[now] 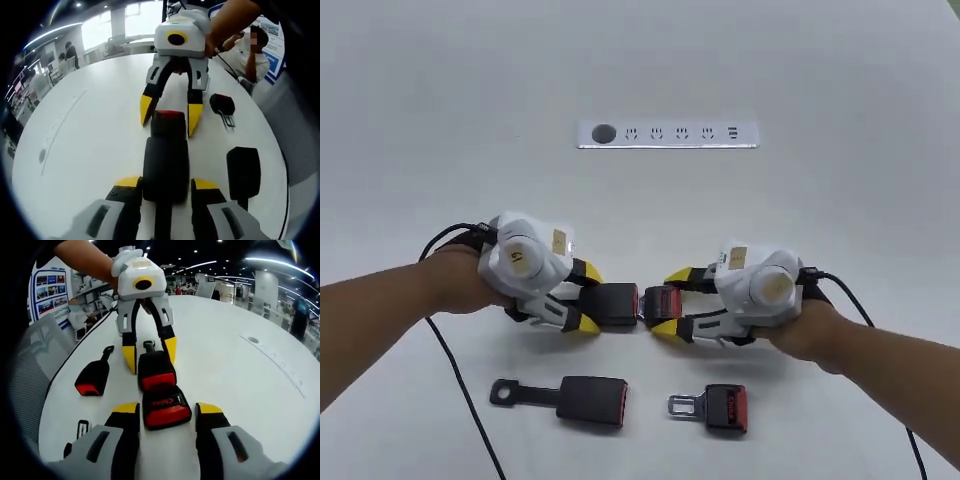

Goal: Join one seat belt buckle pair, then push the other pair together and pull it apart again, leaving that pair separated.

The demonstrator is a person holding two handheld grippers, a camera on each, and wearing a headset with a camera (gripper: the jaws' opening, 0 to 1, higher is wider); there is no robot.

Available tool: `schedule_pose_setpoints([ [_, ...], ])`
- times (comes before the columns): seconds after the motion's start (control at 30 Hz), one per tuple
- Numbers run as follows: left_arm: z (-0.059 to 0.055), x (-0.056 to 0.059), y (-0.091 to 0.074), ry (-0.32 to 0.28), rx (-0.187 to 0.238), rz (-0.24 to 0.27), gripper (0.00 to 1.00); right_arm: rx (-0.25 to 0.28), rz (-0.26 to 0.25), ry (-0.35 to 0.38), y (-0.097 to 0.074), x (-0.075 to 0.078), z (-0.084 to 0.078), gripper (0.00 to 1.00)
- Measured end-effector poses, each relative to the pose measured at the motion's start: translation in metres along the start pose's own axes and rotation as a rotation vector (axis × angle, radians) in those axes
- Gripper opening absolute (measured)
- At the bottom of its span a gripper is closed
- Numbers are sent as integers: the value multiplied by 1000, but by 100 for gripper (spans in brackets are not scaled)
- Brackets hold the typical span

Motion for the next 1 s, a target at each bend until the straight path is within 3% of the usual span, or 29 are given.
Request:
schedule_pose_setpoints([
  [0.1,1,1,1,-9,4,9,54,3,-20,16,-1,2,-1,54],
  [0.2,4,1,-1,-44,25,21,57,10,-40,25,-2,4,-1,61],
  [0.43,13,1,-9,-108,65,74,71,36,-101,59,-10,4,4,65],
  [0.57,20,2,-20,-145,94,125,73,55,-150,93,-17,3,6,67],
  [0.6,21,3,-22,-186,106,149,73,63,-167,99,-20,3,7,67],
  [0.8,13,5,-35,-260,140,239,77,111,-267,172,-40,-3,12,69],
  [1.0,6,10,-55,-388,197,363,82,154,-346,233,-57,-14,17,73],
])
Point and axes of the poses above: the centre of the closed fingertips' face, and the gripper's own axes: y roughly forward along the fingers, x roughly to its right, z roughly out of its top, the point moved 7 cm from there along -y, roughly backward along the fingers, and after that the axes turned 5 degrees about z, right-handed, at the moved point
